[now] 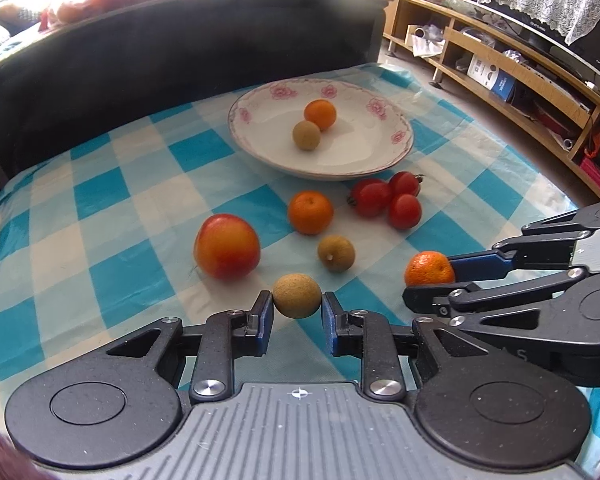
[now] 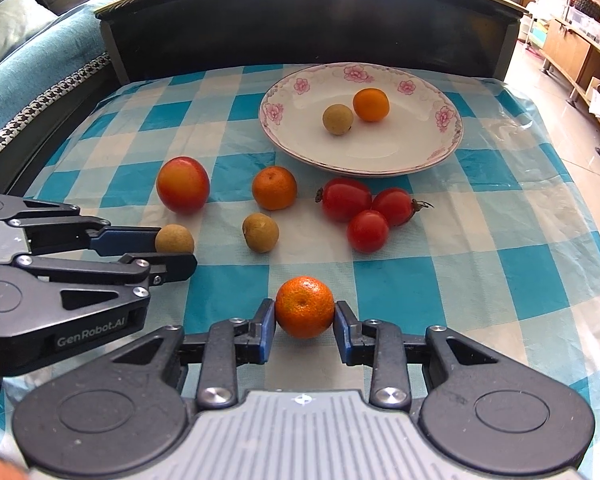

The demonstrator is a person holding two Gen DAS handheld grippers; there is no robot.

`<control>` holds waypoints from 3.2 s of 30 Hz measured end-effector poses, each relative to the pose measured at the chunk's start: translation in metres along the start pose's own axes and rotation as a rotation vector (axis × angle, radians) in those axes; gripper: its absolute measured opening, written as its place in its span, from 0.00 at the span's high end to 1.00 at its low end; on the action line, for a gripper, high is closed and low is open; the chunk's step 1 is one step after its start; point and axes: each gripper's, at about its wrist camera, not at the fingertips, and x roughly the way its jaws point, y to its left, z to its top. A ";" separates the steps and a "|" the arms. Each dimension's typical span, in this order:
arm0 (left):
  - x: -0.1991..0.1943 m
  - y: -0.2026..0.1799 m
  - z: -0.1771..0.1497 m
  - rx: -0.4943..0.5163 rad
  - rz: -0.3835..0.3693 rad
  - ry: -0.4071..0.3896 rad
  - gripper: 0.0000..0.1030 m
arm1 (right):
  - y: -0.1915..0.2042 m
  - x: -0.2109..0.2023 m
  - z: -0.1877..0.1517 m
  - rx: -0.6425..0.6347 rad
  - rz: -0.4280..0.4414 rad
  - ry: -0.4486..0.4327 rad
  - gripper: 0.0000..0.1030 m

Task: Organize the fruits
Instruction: 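Carry the longan in the left tool while the right carries the tangerine over the plate, then open the left tool releasing the longan while the right releases the tangerine into the plate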

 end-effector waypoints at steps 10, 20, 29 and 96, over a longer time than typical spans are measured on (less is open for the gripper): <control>-0.002 -0.006 0.011 -0.003 -0.003 -0.026 0.68 | -0.001 -0.009 0.006 0.018 -0.006 -0.036 0.66; -0.002 -0.010 0.029 0.010 0.000 -0.062 0.69 | -0.009 -0.016 0.015 0.047 -0.026 -0.070 0.66; 0.004 -0.011 0.056 0.024 0.016 -0.093 0.70 | -0.020 -0.017 0.034 0.072 -0.047 -0.105 0.66; 0.070 0.010 0.106 -0.024 0.032 -0.065 0.61 | -0.064 0.052 0.099 0.071 -0.090 -0.118 0.65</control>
